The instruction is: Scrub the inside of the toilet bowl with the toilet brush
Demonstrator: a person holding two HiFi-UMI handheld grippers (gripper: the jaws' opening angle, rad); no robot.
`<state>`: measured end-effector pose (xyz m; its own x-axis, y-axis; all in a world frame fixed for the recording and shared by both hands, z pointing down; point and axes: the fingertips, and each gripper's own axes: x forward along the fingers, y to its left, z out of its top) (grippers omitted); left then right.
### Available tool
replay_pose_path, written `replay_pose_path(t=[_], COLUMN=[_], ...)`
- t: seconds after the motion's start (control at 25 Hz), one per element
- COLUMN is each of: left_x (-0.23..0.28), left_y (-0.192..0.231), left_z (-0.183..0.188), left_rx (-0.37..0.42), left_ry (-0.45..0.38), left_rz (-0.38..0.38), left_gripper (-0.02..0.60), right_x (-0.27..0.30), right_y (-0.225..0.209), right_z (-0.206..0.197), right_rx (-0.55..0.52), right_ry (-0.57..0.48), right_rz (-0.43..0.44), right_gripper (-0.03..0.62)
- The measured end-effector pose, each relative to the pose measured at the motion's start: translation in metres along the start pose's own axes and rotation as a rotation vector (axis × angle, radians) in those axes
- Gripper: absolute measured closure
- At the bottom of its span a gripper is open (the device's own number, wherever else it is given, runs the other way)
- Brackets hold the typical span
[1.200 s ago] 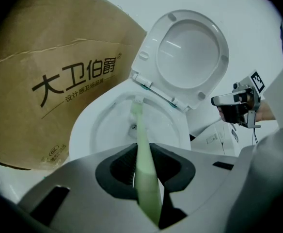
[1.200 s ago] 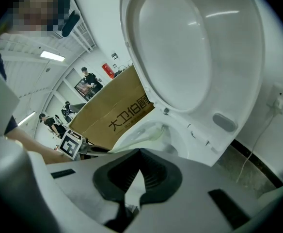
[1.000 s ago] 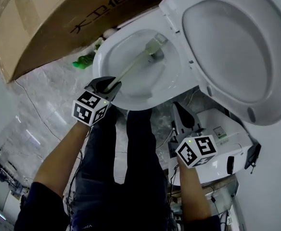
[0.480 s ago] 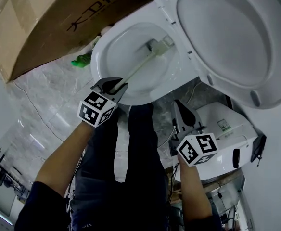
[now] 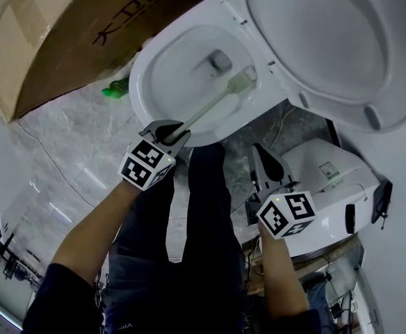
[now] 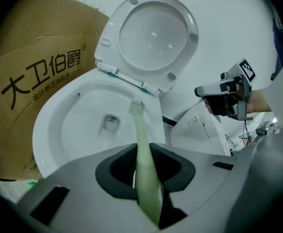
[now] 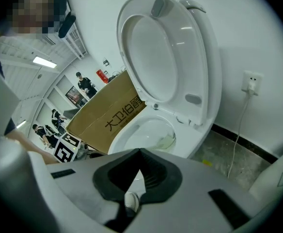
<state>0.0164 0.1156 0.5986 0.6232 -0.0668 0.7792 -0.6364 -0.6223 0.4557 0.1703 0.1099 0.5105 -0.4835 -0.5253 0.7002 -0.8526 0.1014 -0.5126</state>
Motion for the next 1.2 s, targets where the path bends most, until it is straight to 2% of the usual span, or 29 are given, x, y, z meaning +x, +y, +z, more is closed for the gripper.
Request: replay_pose_path(t=[0.6, 0.84, 1.2], left_x=[-0.018, -0.031, -0.059], left_y=[-0.016, -0.020, -0.011], left_z=[-0.037, -0.055, -0.083], left_rx=[0.045, 0.033, 0.053], left_ry=[0.046, 0.069, 0.144], left_rz=[-0.079, -0.102, -0.093], left_gripper=[0.486, 0.486, 0.486], right_x=[0.008, 0.018, 0.038], right_y=[0.030, 0.047, 0.066], right_z=[-0.025, -0.026, -0.023], right_rx=[0.005, -0.008, -0.032], right_ry=[0.010, 0.023, 0.055], right_rz=[0.002, 0.022, 0.050], right_gripper=[0.589, 0.589, 0.589])
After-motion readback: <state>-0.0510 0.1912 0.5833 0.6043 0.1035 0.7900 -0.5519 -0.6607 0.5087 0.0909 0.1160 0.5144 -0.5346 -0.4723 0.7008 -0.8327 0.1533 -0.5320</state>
